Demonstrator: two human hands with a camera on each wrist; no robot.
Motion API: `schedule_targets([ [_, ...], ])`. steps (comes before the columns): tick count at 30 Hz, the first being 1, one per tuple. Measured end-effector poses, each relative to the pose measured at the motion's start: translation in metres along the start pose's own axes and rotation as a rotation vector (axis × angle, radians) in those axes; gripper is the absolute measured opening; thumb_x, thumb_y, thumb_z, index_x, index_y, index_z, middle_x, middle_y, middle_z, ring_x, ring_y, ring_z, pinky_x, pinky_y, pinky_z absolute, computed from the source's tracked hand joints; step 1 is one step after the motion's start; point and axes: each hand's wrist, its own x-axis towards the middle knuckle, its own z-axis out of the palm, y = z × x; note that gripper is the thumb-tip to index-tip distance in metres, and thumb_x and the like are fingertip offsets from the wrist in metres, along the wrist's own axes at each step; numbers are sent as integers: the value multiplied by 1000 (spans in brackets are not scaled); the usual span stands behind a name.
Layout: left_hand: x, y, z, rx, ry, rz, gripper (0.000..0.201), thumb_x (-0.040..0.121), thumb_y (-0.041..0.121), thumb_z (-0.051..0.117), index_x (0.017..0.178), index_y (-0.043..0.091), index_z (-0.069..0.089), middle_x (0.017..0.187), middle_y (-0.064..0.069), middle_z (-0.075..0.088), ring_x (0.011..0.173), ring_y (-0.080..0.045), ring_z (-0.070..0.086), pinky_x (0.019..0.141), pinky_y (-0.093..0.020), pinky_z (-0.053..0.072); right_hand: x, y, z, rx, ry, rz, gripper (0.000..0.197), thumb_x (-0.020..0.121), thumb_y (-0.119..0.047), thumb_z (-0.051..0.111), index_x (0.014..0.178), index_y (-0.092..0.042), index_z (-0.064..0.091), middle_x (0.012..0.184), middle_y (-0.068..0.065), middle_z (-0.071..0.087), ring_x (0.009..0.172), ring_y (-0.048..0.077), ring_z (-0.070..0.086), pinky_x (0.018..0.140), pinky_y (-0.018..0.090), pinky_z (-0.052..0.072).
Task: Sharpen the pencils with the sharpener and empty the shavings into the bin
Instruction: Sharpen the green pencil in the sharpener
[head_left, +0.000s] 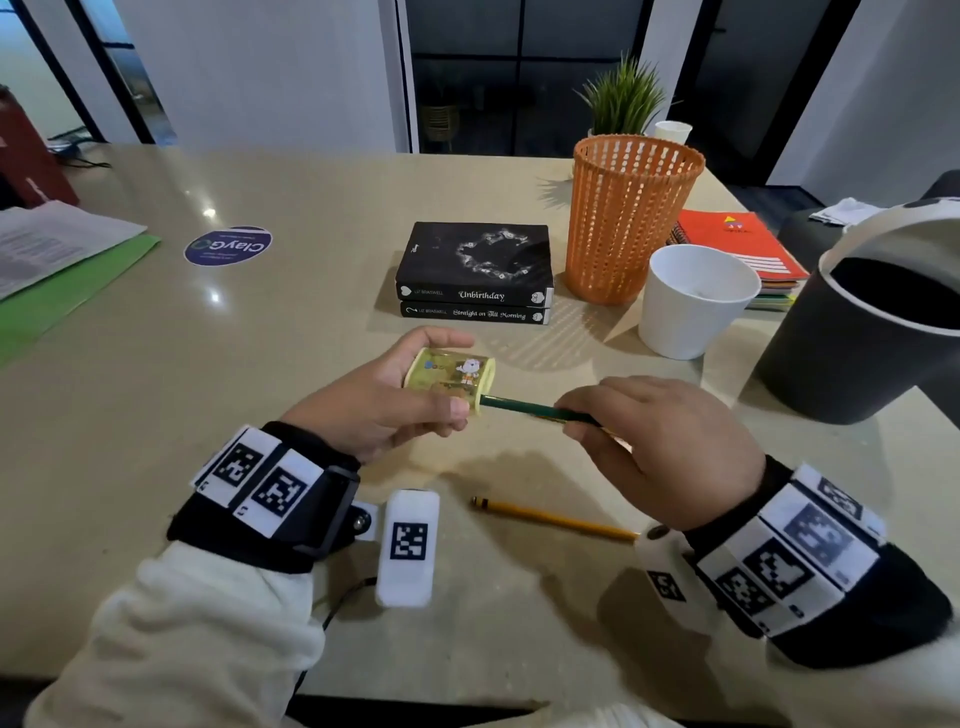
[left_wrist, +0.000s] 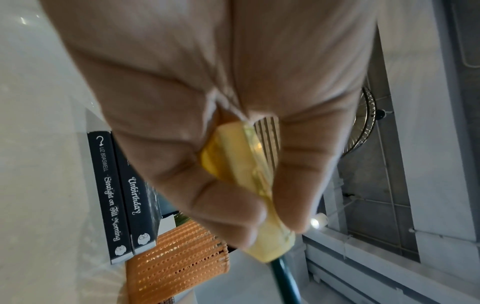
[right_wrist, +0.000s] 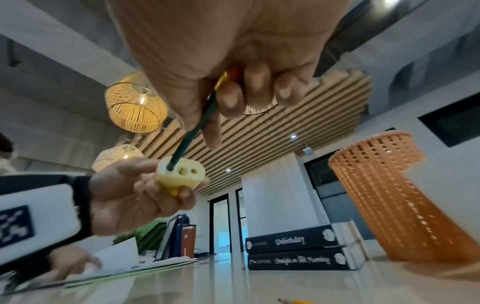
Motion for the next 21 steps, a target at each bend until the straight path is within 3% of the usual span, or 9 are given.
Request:
schedule_targets([
  [2,0,0,3,19,-30,8,58,55,1,73,105,24,53,88,-5,57,58,-9,60,55,-16,52,-1,-6,2,-24,35,-13,32,90,-30,39,91,-12,66,64,0,65,53,27,58,44,33,47],
  [4,1,-1,4,61,-47,17,59,48,14,78,100,26,54,87,-1,59,63,-7,59,57,-17,51,-3,-8,3,-26,74,-10,30,90,-27,41,87,-11,66,56,0,62,46,27,54,39,32,44],
  [8,0,0,5,198,-57,46,61,47,26,84,99,31,52,85,5,62,69,-3,60,61,-16,49,-7,-4,6,51,87,19,27,89,-28,43,82,-15,66,50,-1,55,42,21,48,37,31,38],
  [11,-1,3,10,317,-29,88,50,62,19,74,102,31,46,89,4,58,72,3,60,66,-13,47,-9,0,11,253,49,167,27,89,-39,47,80,-22,66,52,2,56,49,19,48,48,33,40],
  [13,-2,4,12,353,-27,110,50,64,19,71,103,32,44,90,6,57,73,4,60,68,-12,47,-7,0,11,432,-31,319,23,90,-45,48,74,-36,62,60,6,60,58,19,52,58,35,45],
  [16,-3,4,13,377,-12,132,51,64,20,72,104,33,44,92,6,56,75,4,59,69,-13,47,-5,2,7,508,-104,393,21,90,-37,50,72,-40,60,72,10,65,69,21,57,69,34,46],
  [19,-4,6,12,377,17,149,49,63,21,71,103,33,45,90,7,57,73,4,59,69,-12,47,-2,1,6,312,-42,255,28,92,-41,45,81,-27,66,62,2,63,57,15,53,53,32,44],
  [21,-3,9,10,366,46,133,49,63,22,71,104,29,47,88,6,59,70,3,59,66,-12,48,1,0,8,60,-5,139,32,90,-34,38,86,-17,66,62,-1,61,52,21,55,45,29,41],
])
